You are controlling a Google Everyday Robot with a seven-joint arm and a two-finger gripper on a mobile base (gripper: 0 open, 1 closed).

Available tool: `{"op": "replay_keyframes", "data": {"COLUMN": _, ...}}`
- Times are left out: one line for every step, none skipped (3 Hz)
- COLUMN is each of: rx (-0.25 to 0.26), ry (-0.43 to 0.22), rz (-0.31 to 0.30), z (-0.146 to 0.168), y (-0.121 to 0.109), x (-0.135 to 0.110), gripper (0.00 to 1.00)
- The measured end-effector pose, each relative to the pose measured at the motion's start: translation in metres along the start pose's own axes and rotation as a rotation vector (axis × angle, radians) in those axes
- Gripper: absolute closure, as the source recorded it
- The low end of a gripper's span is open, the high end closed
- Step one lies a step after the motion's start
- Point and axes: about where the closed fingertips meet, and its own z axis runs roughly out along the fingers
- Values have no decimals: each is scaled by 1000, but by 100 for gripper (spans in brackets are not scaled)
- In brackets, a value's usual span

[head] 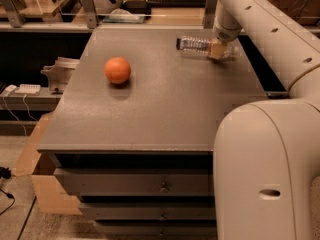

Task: Move water bottle near rxbar blueberry

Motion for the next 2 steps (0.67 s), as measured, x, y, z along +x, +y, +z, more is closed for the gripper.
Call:
{"op": "replay_keyframes", "data": {"rx": -4, "ry": 0, "rz": 4, "z": 1, "y": 0, "x": 1, "gripper": 12}}
{"op": "replay_keyframes", "data": {"rx": -5, "ry": -6, "rz": 4, "z": -3, "y": 2, "x": 3, "gripper": 0}}
